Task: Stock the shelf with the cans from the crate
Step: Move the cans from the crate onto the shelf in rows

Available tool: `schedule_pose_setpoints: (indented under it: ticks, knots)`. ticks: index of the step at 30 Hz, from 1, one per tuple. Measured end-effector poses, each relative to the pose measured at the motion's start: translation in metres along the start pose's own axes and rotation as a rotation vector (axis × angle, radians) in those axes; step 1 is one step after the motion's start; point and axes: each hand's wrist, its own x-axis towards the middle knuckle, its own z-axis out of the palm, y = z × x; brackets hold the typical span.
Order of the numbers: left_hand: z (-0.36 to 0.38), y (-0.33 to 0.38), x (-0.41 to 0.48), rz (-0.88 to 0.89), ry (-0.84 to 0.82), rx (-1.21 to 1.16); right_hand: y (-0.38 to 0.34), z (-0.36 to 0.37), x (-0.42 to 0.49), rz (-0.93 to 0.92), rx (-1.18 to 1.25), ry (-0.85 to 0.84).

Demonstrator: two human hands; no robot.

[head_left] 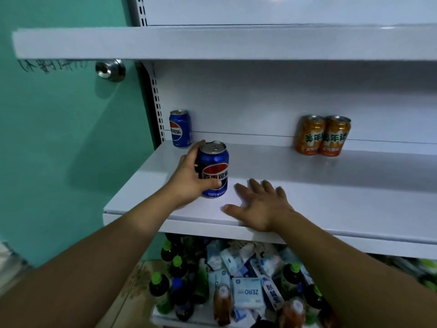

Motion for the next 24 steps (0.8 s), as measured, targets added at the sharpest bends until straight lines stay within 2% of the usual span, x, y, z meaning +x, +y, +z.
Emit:
schedule_pose_setpoints:
  ticks: [5, 10, 24]
  knots:
    - [-0.007, -0.002, 0.021, -0.025, 0.069, 0.018, 0.003, 0.002, -0.001, -0.017, 0.009, 0.017]
    - [-0.016, -0.023, 0.061, -0.063, 0.158, -0.076, 0.005, 0.003, 0.000, -0.034, 0.018, 0.031]
    - [-0.017, -0.065, 0.137, 0.075, 0.367, 0.266, 0.003, 0.001, 0.000, -0.027, 0.089, 0.039]
